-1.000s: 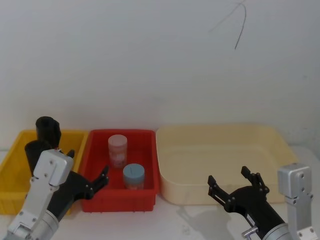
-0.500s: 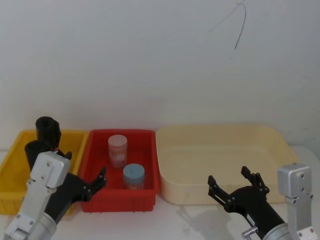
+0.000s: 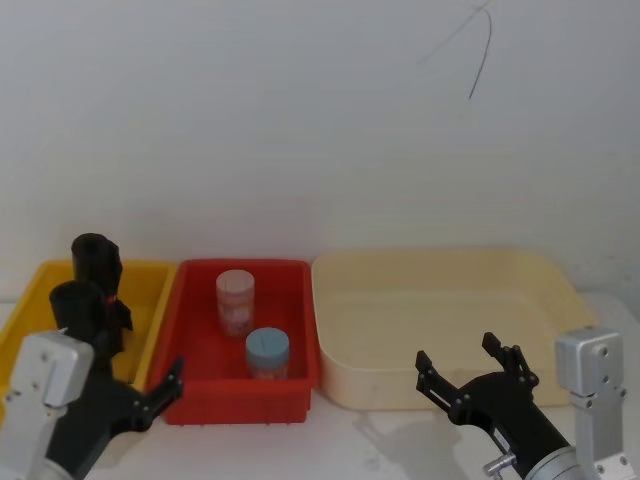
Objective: Pick up the garbage bag with the one hand and transfer it to the other hand.
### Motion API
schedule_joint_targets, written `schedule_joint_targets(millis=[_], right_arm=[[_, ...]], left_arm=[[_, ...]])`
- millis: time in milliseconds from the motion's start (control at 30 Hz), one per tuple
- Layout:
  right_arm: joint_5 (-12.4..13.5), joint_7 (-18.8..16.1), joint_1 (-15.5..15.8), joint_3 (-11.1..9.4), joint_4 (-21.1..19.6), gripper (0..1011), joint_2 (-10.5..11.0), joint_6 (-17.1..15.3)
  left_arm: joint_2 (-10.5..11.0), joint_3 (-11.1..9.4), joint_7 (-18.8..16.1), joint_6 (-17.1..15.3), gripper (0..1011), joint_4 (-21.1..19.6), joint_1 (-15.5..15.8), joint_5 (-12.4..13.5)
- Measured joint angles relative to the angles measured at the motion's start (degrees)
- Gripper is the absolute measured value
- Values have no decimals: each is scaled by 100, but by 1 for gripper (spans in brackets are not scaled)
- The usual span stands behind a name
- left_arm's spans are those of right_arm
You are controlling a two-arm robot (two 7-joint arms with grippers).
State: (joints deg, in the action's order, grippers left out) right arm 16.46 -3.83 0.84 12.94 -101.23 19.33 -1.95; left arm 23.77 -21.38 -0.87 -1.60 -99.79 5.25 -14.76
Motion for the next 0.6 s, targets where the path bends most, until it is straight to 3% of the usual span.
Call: schedule_joint_targets(millis=[267, 600], right_arm=[[0, 0, -1, 0, 0, 1000, 0, 0], [0, 0, 0, 0, 0, 1000, 0, 0]], left_arm=[[116, 259, 51, -129, 1000, -312, -331, -277], [110, 505, 95, -382, 1000, -420, -393, -556]])
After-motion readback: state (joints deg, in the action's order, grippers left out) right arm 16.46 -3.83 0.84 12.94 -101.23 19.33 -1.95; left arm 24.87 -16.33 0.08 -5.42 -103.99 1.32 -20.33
